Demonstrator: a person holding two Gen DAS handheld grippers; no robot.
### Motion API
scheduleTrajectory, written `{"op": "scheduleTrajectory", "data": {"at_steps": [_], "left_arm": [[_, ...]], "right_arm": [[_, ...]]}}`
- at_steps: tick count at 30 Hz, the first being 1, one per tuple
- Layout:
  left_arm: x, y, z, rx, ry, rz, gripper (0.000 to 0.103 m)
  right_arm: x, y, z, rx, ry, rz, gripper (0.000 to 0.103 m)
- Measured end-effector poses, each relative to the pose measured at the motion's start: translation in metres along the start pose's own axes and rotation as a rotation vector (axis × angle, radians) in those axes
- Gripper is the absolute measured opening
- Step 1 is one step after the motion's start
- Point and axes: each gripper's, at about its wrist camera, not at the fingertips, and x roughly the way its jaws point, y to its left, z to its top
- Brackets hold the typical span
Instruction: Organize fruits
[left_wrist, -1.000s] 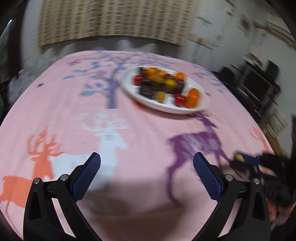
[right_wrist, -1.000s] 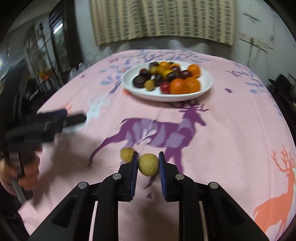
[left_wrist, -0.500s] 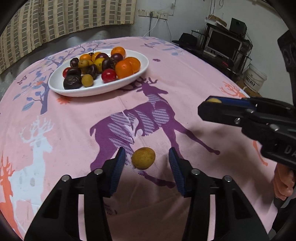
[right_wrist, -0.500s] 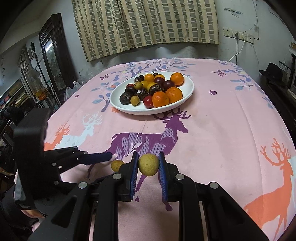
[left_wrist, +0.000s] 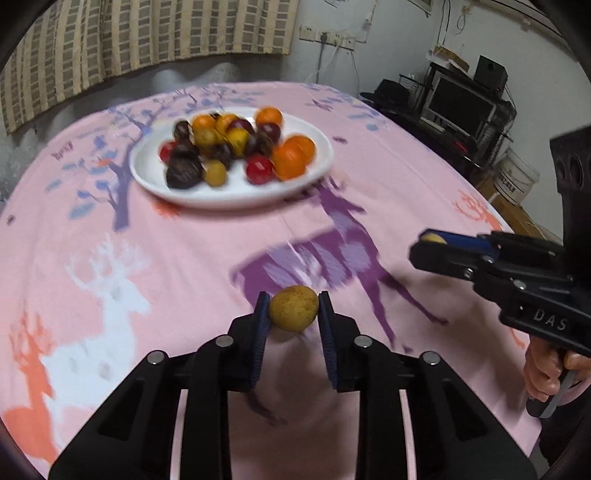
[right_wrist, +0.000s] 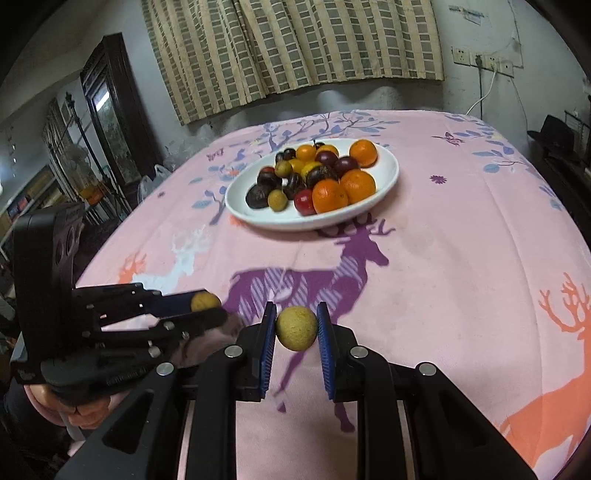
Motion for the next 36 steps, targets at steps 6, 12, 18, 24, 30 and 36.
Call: {"op": "scheduleTrajectory", "data": {"at_steps": [6,12,18,24,30,36], "left_arm": [[0.005,0.045,0.095,-0.062,-0.079,0.029,0.026],[0.061,0.073,0.154,-0.081,-0.075,0.072,0.026],[0.087,0.090,0.163,-0.126,-0.069,0.080,0.026],[0.066,0.089,0.152,-0.139,-0.118,0.247,0.096],[-0.004,0.075,0.101,-0.094,-0.136,0.302,0.099],[-0.058,0.064,0.015,-0.115,-0.127,0.308,0.099]], "right_arm": [[0.031,-0.001,0.082,-0.045,-0.079,-0.126,0.022],[0.099,-0.013,0.132,-0.073,-0.056,-0.137,0.022],[0.127,-0.015,0.140,-0.057,-0.036,-0.109,0.023],[0.110,-0.011,0.126,-0.049,-0.040,-0.154,0.096],[0.045,0.010,0.083,-0.086,-0.054,-0.171,0.099],[-0.018,0.031,0.006,-0.123,-0.120,-0.158,0.100]]}}
